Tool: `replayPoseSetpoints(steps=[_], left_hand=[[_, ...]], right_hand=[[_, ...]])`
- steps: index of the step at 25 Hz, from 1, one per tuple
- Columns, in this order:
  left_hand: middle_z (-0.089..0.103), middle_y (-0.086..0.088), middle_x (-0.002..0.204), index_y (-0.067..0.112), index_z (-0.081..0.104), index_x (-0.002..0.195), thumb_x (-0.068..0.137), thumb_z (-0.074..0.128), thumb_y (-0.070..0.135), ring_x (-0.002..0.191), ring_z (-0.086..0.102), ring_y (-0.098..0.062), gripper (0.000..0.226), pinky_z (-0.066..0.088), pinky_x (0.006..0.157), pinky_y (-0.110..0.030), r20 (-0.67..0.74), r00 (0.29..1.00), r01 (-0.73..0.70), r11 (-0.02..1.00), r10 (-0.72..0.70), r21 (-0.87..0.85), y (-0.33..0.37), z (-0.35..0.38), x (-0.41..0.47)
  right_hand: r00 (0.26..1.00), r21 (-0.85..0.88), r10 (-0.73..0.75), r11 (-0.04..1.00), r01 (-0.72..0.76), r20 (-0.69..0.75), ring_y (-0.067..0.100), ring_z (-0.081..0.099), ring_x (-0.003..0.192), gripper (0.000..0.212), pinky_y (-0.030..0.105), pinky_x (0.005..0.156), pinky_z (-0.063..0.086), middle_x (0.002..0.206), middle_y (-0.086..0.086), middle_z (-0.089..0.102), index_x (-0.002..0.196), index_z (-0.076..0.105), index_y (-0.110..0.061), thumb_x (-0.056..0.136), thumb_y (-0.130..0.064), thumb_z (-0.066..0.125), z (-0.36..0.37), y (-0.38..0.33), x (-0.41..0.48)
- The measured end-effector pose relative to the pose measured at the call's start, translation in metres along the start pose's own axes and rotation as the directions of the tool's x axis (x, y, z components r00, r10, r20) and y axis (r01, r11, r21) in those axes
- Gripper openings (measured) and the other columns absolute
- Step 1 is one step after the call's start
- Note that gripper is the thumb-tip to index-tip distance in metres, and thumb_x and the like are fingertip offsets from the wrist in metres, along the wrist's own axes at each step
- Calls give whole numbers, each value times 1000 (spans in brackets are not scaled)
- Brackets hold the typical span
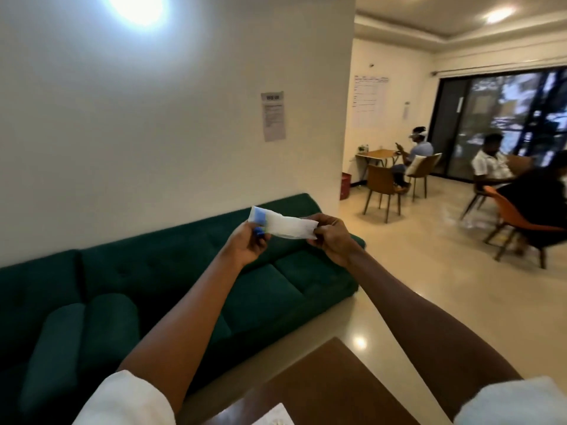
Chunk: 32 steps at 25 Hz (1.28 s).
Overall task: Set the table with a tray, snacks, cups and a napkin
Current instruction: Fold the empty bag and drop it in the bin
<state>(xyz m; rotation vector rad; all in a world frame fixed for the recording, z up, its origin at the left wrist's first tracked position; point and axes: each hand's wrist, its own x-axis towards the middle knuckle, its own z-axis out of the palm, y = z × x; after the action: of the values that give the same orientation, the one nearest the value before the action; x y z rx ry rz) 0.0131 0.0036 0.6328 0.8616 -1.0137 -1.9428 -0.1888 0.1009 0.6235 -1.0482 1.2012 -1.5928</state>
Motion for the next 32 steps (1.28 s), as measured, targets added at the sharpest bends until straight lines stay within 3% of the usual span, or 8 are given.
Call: replayPoseSetpoints(steps=[4,8,12,18,21,26,29,32], left_hand=[[59,-12,97,4,61,103,96,47,9,75,64,-20,16,60,59,-24,142,986,118,975,-91,-189,-34,33,20],[65,-19,127,5,61,129,77,81,47,111,67,-34,70,62,87,-42,289,925,279,958,-249,-69,-85,75,23],[63,-17,122,0,59,130,90,77,16,98,69,-27,46,65,71,-31,212,915,331,939,-344,93,-170,127,26],[62,-22,136,-6,60,120,86,78,-2,106,67,-33,38,65,80,-39,30,910,409,906,-414,106,-341,189,33],[62,-19,126,4,55,104,84,79,-6,107,65,-35,32,64,78,-41,-77,876,483,864,-477,145,-431,218,36],[61,-14,107,13,53,89,90,74,-1,100,60,-32,26,57,74,-42,-174,796,602,731,-579,320,-546,267,41],[59,-13,95,10,53,104,99,64,9,81,57,-25,12,48,63,-31,-295,750,659,629,-592,412,-603,286,47],[50,-8,74,10,50,94,105,54,11,60,47,-18,11,42,60,-30,-357,673,738,559,-648,377,-665,283,48]], right_hand=[[973,-41,-18,999,9,-231,31,68,100,40,31,70,62,103,16,75,77,71,2,88,24,39,-40,1,-21],[913,-295,-137,955,18,-386,35,65,109,42,48,83,62,105,22,71,66,69,-2,82,28,44,-91,5,-49],[911,-313,-98,949,-35,-401,32,69,103,36,36,71,63,101,16,73,72,70,2,85,21,42,-165,23,-90],[825,-22,183,973,-231,-535,25,74,87,21,37,79,63,103,9,74,108,74,-9,89,-15,70,-309,107,-155],[718,-53,363,873,-485,-594,28,72,93,43,37,79,65,104,13,70,122,66,1,83,-6,81,-388,167,-191],[556,-31,552,692,-722,-621,26,66,87,25,43,82,61,96,17,66,101,69,-2,81,-5,83,-500,232,-244],[438,-40,489,632,-774,-754,31,67,95,18,49,89,60,101,17,69,98,68,-2,83,-5,76,-547,274,-274],[357,-179,330,464,-867,-874,35,67,98,22,39,83,55,103,17,72,105,67,-3,85,-12,68,-572,335,-304]])
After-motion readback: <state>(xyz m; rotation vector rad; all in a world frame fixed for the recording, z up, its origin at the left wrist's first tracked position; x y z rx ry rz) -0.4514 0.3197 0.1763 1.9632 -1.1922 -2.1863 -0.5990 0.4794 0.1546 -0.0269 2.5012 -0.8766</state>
